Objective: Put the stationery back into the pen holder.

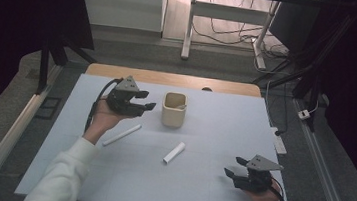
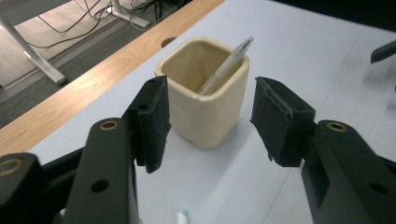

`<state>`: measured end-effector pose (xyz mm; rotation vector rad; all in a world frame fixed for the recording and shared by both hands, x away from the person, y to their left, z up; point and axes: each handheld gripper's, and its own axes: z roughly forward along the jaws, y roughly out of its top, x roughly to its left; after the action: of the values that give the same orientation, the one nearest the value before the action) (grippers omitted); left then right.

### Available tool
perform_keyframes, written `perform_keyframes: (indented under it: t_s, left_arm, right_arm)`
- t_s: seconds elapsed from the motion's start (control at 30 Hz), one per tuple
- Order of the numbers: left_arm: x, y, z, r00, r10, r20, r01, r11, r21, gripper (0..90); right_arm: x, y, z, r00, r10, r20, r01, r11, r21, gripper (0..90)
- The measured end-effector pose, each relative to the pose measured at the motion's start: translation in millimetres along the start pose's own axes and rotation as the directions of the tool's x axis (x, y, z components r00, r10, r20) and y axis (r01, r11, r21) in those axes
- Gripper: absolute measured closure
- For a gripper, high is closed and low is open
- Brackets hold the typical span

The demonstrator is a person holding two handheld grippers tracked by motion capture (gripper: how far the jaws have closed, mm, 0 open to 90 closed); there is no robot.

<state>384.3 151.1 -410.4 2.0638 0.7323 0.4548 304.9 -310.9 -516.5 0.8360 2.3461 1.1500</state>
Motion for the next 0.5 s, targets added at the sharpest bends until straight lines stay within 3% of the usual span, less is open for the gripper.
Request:
perform_keyframes:
  t_s: [0.2, 0.5]
  left_arm:
    - [0.1, -5.8, -3.4, 1.0, 0.006, 0.003, -0.007, 0.9996, 0.026, 46.1]
    - [3.2, -13.4, -9.4, 0.9998, 0.017, 0.01, -0.018, 0.994, 0.108, 45.1]
  right_arm:
    - [0.3, 0.1, 0.0, 1.0, -0.001, -0.001, 0.001, 1.0, 0.001, 35.4]
    - [0.4, 0.0, 0.6, 1.0, -0.003, -0.002, 0.003, 1.0, 0.0, 35.4]
